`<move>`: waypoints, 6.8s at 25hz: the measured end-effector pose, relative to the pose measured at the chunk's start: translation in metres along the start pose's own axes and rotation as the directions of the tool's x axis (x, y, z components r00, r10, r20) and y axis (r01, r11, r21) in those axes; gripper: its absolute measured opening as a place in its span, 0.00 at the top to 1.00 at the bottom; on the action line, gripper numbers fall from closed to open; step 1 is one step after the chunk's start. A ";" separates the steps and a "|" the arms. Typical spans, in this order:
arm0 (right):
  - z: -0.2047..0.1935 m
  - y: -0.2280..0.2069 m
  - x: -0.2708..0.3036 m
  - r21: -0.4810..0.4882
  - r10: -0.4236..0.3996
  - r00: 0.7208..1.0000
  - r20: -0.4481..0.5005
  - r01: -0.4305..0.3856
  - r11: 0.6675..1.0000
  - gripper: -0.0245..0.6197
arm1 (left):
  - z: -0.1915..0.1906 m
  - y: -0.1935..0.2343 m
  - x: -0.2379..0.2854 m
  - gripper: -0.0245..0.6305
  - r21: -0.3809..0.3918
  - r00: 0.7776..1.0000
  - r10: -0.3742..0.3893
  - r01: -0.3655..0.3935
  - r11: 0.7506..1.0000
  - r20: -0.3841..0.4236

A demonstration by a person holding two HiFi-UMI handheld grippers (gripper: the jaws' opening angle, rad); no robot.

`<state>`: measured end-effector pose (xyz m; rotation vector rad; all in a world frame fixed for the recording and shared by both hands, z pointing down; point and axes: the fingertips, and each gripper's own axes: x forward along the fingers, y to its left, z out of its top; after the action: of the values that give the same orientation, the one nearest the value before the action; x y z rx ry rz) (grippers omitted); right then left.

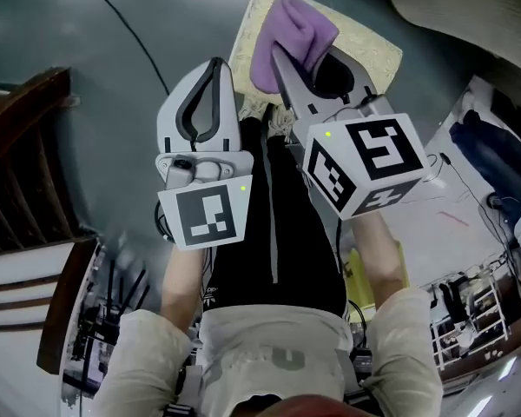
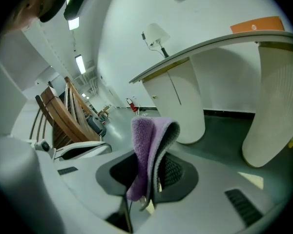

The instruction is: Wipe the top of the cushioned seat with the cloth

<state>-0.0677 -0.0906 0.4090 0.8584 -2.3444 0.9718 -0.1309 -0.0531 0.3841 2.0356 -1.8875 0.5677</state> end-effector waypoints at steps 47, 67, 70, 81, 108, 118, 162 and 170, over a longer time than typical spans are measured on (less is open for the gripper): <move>-0.145 -0.085 0.099 0.061 -0.219 0.938 -0.268 0.244 0.968 0.81 | -0.030 0.033 0.008 0.95 0.025 0.999 -0.021 0.022 0.999 -0.041; -0.185 -0.205 -0.030 0.053 -0.415 0.842 -0.344 0.459 0.887 0.81 | 0.010 -0.082 0.042 0.95 0.115 0.973 -0.231 0.230 0.966 -0.011; -0.190 -0.219 -0.045 0.045 -0.438 0.826 -0.354 0.483 0.875 0.81 | 0.014 -0.090 0.043 0.95 0.127 0.971 -0.241 0.240 0.963 -0.007; -0.198 -0.241 -0.074 0.022 -0.491 0.780 -0.387 0.540 0.841 0.81 | 0.019 -0.092 0.039 0.95 0.137 0.971 -0.237 0.237 0.962 -0.016; -0.186 -0.239 -0.083 -0.005 -0.540 0.741 -0.399 0.588 0.809 0.81 | 0.021 -0.063 0.028 0.95 0.102 0.981 -0.196 0.194 0.976 0.007; -0.035 -0.107 -0.112 0.064 -0.415 0.906 -0.086 0.421 0.905 0.81 | 0.043 -0.019 0.007 0.95 0.083 0.994 -0.102 0.099 0.992 0.033; -0.186 -0.018 0.109 0.019 -0.153 0.930 -0.335 0.169 0.985 0.81 | -0.020 0.029 -0.034 0.95 0.002 0.998 0.058 -0.058 0.998 -0.012; -0.206 -0.062 0.053 0.050 -0.187 0.917 -0.353 0.218 0.975 0.81 | -0.016 0.001 -0.025 0.95 0.028 1.000 -0.009 0.010 1.000 -0.012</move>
<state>-0.0263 0.0087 0.6025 0.8645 -1.8871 1.0492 -0.1341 -0.0239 0.3857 2.0527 -1.8721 0.6059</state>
